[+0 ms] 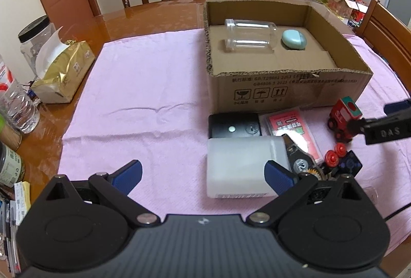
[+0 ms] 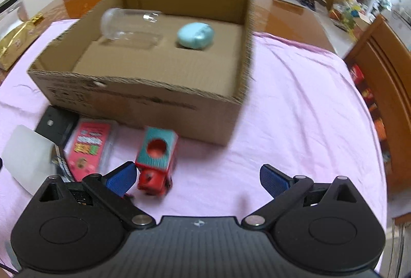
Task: Organize rigid objects
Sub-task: 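Move the left tool back to the white translucent box, then grasp the white box with the left tool while the right tool grasps the toy train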
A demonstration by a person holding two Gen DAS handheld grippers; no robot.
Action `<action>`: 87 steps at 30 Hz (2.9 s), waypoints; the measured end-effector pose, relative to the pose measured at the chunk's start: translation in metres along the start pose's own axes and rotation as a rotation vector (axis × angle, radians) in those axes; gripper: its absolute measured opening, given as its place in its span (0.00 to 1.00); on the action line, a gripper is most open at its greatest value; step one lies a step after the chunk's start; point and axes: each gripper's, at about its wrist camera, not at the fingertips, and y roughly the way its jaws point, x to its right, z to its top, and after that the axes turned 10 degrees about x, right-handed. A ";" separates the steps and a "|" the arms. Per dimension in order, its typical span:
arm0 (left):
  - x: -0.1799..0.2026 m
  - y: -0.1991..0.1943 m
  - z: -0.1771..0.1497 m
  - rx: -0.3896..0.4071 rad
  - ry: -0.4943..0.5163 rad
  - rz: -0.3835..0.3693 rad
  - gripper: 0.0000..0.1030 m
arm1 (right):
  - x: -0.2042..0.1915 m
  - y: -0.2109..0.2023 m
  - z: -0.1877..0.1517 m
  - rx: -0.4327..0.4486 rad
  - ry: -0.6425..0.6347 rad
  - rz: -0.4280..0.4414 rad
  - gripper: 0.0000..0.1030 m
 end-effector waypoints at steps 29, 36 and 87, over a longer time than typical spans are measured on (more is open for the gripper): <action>0.014 0.047 -0.006 -0.073 0.040 -0.038 0.98 | 0.013 -0.003 -0.012 -0.035 0.031 0.082 1.00; 0.004 0.054 -0.010 -0.095 0.032 -0.021 0.98 | 0.005 -0.003 -0.006 -0.026 0.070 0.110 1.00; 0.010 0.049 -0.010 -0.052 0.041 -0.054 0.80 | 0.008 0.000 -0.020 0.093 0.041 0.014 0.63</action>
